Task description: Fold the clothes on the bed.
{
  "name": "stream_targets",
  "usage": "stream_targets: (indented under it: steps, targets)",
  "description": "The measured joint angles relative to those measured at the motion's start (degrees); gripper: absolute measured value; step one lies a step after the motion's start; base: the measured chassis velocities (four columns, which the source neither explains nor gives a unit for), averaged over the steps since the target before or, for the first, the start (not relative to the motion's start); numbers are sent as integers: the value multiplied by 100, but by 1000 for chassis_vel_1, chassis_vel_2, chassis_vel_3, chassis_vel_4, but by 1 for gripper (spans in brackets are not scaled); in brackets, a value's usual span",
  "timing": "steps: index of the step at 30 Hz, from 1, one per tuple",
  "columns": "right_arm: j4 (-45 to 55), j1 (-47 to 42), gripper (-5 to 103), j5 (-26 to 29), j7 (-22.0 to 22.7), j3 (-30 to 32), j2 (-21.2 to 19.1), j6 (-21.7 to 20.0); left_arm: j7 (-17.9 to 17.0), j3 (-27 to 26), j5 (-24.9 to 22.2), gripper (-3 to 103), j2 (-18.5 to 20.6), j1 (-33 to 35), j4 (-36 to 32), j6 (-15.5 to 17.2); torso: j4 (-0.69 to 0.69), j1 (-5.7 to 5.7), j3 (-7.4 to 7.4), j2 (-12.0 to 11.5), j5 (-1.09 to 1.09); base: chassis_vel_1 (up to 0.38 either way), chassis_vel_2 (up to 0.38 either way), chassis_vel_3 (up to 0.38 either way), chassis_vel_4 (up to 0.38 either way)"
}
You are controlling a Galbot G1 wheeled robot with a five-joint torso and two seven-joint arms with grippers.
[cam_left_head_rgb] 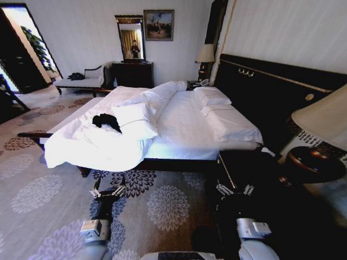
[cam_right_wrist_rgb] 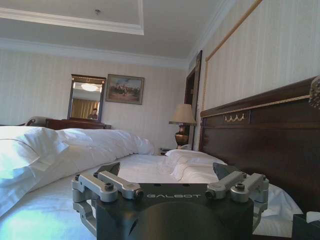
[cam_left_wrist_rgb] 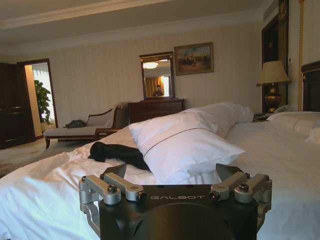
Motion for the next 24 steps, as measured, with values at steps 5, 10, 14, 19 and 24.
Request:
stream_targets:
  steps: [5,10,14,19,24]
  targets:
    - [-23,15,100,8,30,-16,27,5,0,0,-1,100,7,-4,6,0,0,0,0,0,1,-121,110,124,-99]
    - [-21,3,100,-1,33,-3,39,12,0,3,-6,100,16,-6,10,-3,0,0,0,0,0,-102,112,116,-114]
    - [-19,0,100,-10,33,-1,46,13,0,4,-7,100,16,-6,10,-9,1,0,0,0,0,-97,125,113,-109]
    - [-21,0,100,-16,47,2,53,14,0,6,-8,100,11,-2,10,-24,0,-1,0,0,0,-126,117,119,-110]
    - [-36,8,100,-16,66,5,55,14,-1,13,-8,100,2,-1,10,-36,0,-1,0,0,1,-142,124,137,-115]
